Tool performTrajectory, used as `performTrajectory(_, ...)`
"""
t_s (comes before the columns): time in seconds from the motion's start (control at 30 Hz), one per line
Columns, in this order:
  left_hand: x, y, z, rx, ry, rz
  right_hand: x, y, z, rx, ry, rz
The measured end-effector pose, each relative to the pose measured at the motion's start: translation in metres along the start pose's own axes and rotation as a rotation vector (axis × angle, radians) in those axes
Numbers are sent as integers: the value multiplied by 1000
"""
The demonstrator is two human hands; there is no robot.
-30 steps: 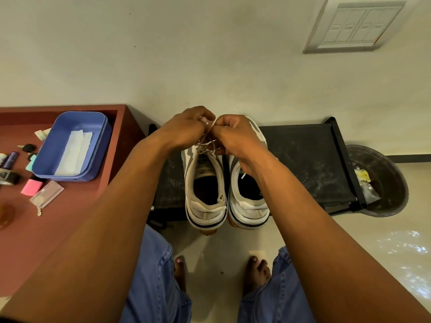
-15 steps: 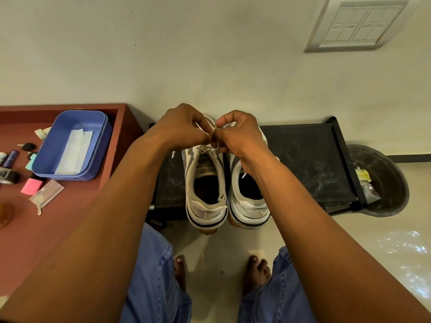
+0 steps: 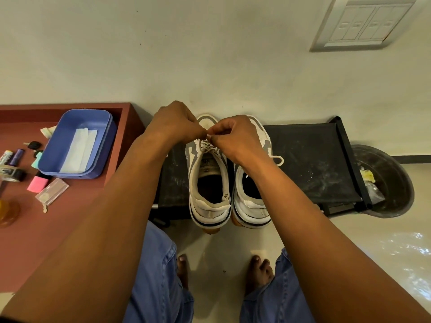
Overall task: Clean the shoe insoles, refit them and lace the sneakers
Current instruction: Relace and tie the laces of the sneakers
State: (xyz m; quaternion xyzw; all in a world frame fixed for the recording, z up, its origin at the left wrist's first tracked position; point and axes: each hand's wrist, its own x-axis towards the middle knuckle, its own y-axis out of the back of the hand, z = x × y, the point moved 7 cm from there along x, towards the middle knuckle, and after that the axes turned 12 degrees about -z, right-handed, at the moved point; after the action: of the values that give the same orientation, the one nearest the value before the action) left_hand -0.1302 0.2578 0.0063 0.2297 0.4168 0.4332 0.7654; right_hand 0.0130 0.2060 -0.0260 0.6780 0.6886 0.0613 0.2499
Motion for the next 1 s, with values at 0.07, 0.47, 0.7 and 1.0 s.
performTrajectory(0.07,2,-2,-5,-36,42,-31,0,1,-1,-12,6,2)
performTrajectory(0.47,7,-7,-12,-64,95,-95,1,-13,-3,169,33,-203)
performTrajectory(0.7,4,-10,-10,-93,79,-110,4,-5,-1,11,67,-142)
performTrajectory(1.0,6,-10,-10,-80,71,-105,4,-4,-9,-194,209,-34)
